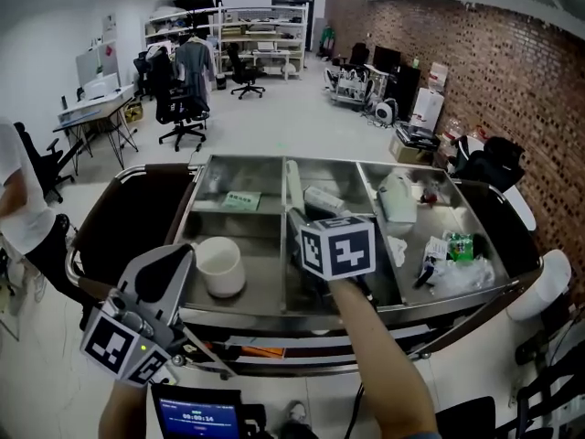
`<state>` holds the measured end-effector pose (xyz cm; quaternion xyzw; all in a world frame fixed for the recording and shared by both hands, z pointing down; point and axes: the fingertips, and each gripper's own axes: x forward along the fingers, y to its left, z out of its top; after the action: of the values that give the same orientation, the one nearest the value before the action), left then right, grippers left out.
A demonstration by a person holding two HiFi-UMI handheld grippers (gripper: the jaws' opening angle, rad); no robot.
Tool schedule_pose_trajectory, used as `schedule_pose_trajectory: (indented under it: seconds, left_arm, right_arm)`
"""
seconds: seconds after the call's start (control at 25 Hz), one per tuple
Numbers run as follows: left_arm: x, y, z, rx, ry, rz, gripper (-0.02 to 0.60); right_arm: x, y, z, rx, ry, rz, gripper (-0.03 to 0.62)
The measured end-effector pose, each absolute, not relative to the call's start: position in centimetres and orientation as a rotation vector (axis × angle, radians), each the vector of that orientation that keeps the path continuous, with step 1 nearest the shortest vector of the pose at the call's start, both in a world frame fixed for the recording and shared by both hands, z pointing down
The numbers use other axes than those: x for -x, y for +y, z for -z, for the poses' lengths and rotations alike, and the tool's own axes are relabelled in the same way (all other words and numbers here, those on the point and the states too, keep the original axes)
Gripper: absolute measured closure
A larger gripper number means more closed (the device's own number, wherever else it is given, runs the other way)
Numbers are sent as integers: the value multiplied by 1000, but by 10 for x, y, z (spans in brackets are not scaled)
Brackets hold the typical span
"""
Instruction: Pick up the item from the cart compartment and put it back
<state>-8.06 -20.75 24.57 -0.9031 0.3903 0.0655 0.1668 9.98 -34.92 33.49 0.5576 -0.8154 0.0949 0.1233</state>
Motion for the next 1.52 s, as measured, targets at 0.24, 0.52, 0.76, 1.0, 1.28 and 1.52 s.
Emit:
schedule_pose_trajectory:
  seconds: [0.24,0.52,0.76,1.0,1.28,1.52]
  left_arm:
    - [87,-206,-248,2570,1135,-180,569]
    - [84,-204,-250,2574,1131,-171,569]
    - [84,-201,-250,2574,1126,-174,569]
    - [86,-193,-250,2579,1115,-181,569]
    - [98,-175,-243,2574,1100,-209,569]
    - [101,-160,-253,2615,1067,-212,569]
  right_arm:
    - [-108,-348,-340,-1669,-2359,-236,499]
    - [-109,-345,-333,-1670,-2369,-196,499]
    - [-104,-337,-325,-1662,-2395,-171,499]
    - [-105,-324,-300,-1726,-2369,42,504]
    - [-90,-290,-261,-1720,-2387,172,530]
    - [-68,-233,-246,-1720,-2470,224,530]
